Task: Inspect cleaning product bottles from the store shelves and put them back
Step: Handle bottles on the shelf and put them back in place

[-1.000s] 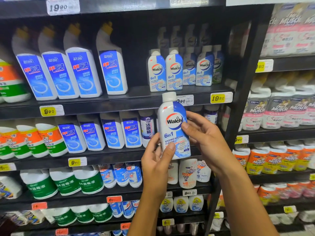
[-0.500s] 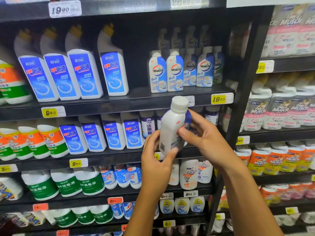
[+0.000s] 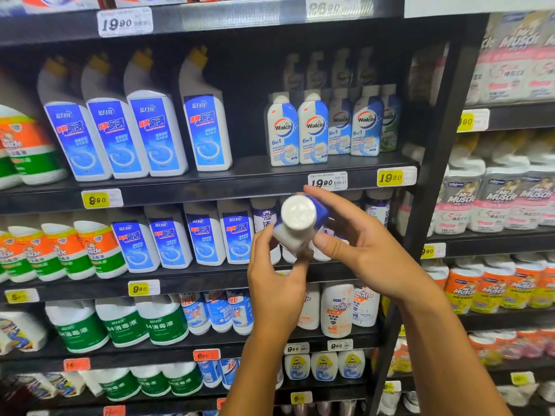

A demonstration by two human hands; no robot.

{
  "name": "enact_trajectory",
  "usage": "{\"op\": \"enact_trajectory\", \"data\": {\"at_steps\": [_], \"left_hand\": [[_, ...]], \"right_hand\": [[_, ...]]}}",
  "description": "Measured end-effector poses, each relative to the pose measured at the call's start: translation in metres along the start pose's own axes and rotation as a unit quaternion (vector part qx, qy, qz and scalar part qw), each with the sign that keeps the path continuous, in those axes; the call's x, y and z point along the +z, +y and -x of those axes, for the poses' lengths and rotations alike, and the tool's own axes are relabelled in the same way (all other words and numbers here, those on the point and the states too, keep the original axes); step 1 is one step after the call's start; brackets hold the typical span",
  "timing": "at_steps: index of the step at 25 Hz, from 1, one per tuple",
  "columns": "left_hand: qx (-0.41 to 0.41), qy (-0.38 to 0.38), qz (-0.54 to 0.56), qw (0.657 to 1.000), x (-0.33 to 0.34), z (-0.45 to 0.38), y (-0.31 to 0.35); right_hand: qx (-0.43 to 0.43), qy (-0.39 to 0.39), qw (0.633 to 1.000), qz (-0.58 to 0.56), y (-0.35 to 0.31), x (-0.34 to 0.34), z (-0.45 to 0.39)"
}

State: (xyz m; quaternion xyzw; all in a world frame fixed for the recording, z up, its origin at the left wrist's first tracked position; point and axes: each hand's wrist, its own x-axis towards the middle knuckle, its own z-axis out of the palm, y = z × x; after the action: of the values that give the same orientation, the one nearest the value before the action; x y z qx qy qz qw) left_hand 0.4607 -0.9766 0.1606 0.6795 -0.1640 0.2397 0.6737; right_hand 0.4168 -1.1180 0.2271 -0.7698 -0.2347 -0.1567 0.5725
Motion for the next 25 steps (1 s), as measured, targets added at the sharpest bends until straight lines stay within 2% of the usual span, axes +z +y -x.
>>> {"op": "enact_trajectory", "data": {"at_steps": [3, 5, 7, 10, 15, 20, 22, 23, 25], "left_hand": [[-0.063, -0.135, 0.128, 0.98, -0.019, -0.011, 0.004], [-0.101, -0.169, 0.206, 0.959, -0.027, -0.014, 0.007], [-0.11, -0.189, 0.227, 0.949, -0.03, -0.013, 0.009], [-0.123, -0.194, 0.24, 0.943, -0.03, -0.012, 0.012], [-0.112, -0.175, 0.226, 0.952, -0.024, -0.009, 0.014], [-0.105, -0.179, 0.105, 0.973, -0.011, 0.003, 0.022], [-0.088, -0.149, 0.05, 0.984, -0.003, 0.007, 0.025], [-0.083, -0.136, 0.062, 0.985, -0.003, 0.006, 0.025], [-0.106, -0.151, 0.154, 0.971, -0.007, -0.004, 0.024]], "right_hand": [[0.02, 0.087, 0.995, -0.033, -0.002, -0.004, -0.002], [0.023, 0.109, 0.992, -0.057, -0.001, -0.005, -0.002], [0.028, 0.111, 0.989, -0.097, 0.004, -0.004, -0.001], [0.064, 0.104, 0.979, -0.161, 0.007, -0.004, -0.001], [0.068, 0.135, 0.976, -0.156, 0.006, -0.004, -0.005], [0.047, 0.174, 0.975, -0.13, -0.003, 0.002, -0.014], [0.033, 0.193, 0.974, -0.116, -0.009, 0.005, -0.019], [0.03, 0.198, 0.974, -0.108, -0.012, 0.006, -0.02], [0.032, 0.204, 0.975, -0.083, -0.014, 0.002, -0.022]]}}
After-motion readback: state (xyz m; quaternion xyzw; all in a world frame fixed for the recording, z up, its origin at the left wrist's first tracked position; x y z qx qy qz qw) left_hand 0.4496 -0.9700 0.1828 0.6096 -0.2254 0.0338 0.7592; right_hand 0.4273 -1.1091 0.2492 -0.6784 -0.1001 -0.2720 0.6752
